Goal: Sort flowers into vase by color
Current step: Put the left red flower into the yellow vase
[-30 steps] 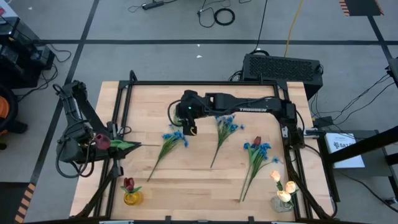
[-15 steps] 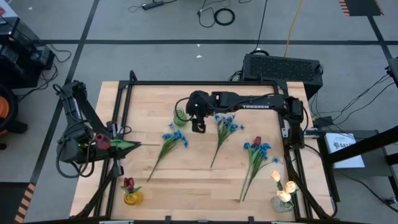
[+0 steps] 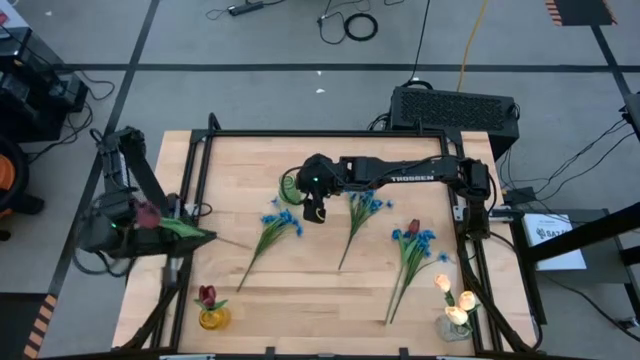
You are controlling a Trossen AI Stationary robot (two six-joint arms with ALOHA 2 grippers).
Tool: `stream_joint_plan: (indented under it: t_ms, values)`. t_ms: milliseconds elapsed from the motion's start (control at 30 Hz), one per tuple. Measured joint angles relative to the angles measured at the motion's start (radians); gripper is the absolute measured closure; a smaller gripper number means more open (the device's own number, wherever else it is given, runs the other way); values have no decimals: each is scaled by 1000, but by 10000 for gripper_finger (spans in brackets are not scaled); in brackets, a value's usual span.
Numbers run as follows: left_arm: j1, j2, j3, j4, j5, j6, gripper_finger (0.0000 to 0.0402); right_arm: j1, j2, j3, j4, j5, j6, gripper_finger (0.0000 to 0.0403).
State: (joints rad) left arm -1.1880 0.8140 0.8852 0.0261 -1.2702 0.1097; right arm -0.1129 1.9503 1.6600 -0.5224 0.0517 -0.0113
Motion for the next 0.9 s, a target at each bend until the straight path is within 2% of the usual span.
stream_joint_plan:
  t_ms: [300, 500, 800, 900]
  values:
    - [-227, -61, 71, -46, -3, 0, 377, 11, 0, 0, -8, -1, -24, 161]
    - [-397, -117, 82, -55, -140, 4, 377, 26, 0, 0, -8, 0, -24, 161]
    - [-626, -127, 79, -74, -152, -26, 377, 59, 0, 0, -8, -1, -20, 161]
    - [-669, -105, 76, -73, -212, -45, 377, 64, 0, 0, -4, -1, -25, 161]
